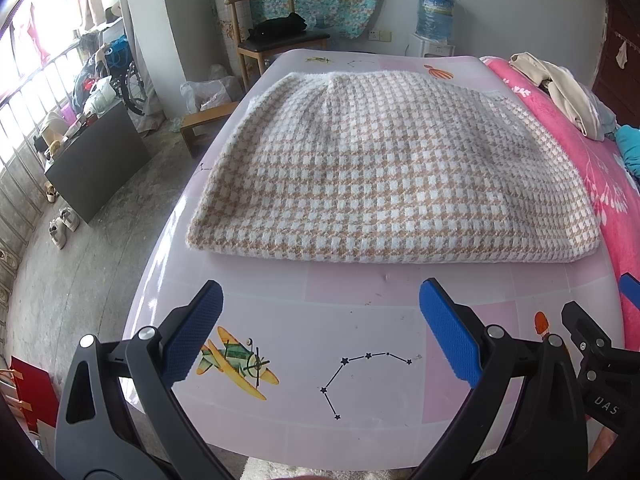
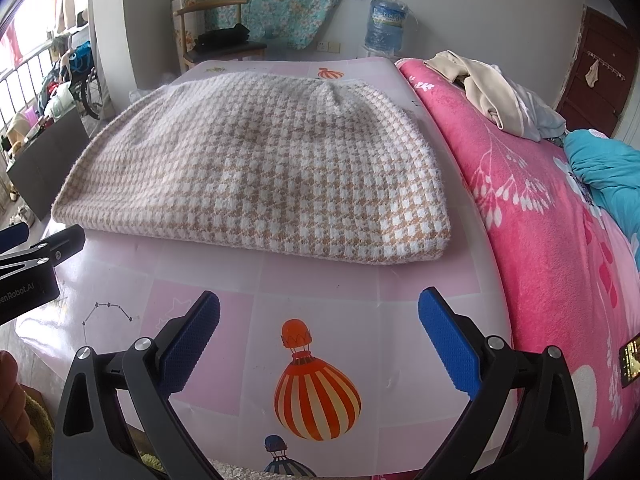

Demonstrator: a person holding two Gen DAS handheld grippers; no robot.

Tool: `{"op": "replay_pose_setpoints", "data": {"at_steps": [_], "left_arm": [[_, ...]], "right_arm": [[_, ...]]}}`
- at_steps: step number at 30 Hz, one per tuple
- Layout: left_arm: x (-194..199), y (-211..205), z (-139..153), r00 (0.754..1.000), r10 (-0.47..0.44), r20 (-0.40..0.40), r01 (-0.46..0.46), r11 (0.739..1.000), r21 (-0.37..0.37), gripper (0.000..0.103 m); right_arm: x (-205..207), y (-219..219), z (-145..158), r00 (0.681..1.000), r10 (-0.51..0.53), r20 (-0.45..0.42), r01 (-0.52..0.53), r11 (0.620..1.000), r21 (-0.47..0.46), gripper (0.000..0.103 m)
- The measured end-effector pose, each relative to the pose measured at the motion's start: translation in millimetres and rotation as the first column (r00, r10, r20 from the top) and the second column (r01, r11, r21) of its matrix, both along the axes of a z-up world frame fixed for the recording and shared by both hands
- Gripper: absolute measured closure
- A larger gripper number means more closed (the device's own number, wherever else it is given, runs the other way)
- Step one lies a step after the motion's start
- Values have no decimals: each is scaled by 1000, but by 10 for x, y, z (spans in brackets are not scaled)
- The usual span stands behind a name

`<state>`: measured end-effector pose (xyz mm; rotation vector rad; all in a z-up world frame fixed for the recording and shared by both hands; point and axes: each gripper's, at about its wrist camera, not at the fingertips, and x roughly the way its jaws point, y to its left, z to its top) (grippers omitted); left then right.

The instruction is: Fold large clothes

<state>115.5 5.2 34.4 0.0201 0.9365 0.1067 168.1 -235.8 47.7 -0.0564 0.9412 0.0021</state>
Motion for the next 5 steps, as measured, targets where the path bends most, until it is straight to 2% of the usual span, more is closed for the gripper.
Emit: {"op": "replay_pose_setpoints", "data": {"at_steps": [5], "left_arm": [[11, 18, -1, 1000, 7, -3, -7, 1000, -4, 8]], "right_arm": [[7, -31, 15, 1000, 0, 4, 0, 1000, 0, 6]]}}
